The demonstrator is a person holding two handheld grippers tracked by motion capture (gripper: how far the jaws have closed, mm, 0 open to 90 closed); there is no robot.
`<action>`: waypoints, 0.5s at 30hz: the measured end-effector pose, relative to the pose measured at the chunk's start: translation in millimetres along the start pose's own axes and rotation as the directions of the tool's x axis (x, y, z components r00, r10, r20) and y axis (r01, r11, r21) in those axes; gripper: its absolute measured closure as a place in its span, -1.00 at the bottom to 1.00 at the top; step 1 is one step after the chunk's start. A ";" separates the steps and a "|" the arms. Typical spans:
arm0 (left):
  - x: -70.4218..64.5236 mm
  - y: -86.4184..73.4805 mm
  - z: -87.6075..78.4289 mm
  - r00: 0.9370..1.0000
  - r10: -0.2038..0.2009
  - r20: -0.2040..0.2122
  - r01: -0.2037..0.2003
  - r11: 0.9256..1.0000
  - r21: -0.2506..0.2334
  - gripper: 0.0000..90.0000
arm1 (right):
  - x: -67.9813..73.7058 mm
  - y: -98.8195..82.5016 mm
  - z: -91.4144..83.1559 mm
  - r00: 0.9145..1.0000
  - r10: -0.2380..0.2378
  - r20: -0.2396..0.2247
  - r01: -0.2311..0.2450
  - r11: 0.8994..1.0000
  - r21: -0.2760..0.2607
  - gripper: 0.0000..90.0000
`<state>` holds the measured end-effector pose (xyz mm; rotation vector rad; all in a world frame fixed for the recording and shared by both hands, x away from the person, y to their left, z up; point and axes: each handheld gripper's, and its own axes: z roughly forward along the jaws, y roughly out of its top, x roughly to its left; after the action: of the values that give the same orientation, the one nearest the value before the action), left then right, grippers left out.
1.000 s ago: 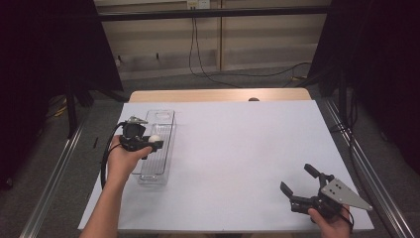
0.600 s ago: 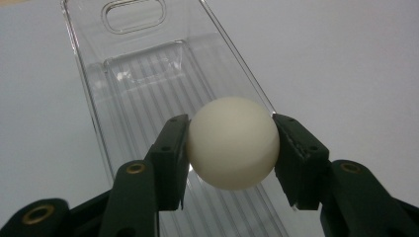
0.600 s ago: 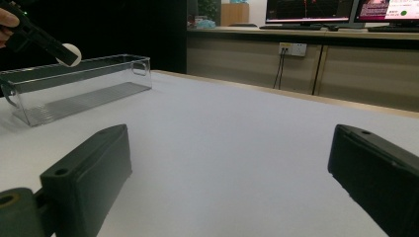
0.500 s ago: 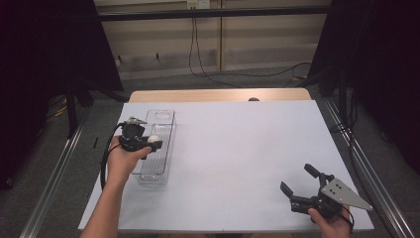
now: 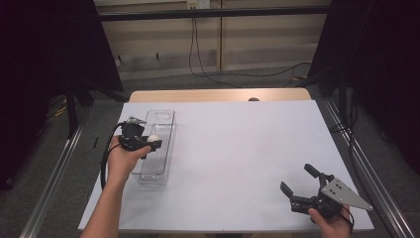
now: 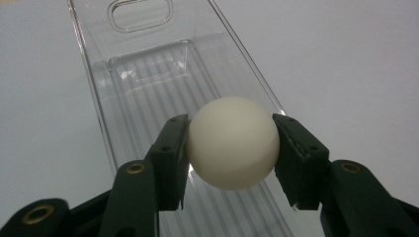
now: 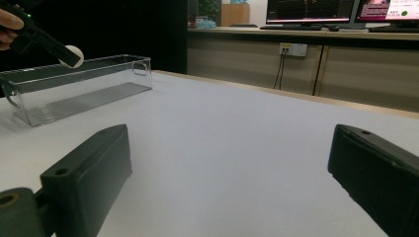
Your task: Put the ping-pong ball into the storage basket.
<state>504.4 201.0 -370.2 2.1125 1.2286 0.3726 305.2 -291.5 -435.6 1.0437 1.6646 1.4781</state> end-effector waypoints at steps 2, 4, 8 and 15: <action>0.4 -0.3 0.6 1.000 0.001 -0.003 -0.001 1.000 -0.003 0.14 | 0.0 0.0 0.1 1.000 0.002 0.001 -0.002 1.000 -0.001 -0.94; 0.1 -0.2 1.1 1.000 -0.003 -0.001 0.003 1.000 -0.006 0.14 | 0.1 0.0 0.0 1.000 0.003 0.001 -0.003 1.000 0.001 -0.94; 0.9 0.1 1.3 1.000 0.004 -0.013 -0.004 1.000 0.006 0.14 | 0.1 0.0 0.0 1.000 0.001 0.001 -0.001 1.000 -0.001 -0.94; 3.1 -3.0 5.6 1.000 -0.018 -0.013 0.018 1.000 -0.007 0.14 | 0.1 0.0 0.0 1.000 0.002 0.000 -0.002 1.000 0.000 -0.94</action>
<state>507.1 202.4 -376.6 2.0946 1.2518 0.3828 305.2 -291.5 -435.5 1.0453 1.6645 1.4795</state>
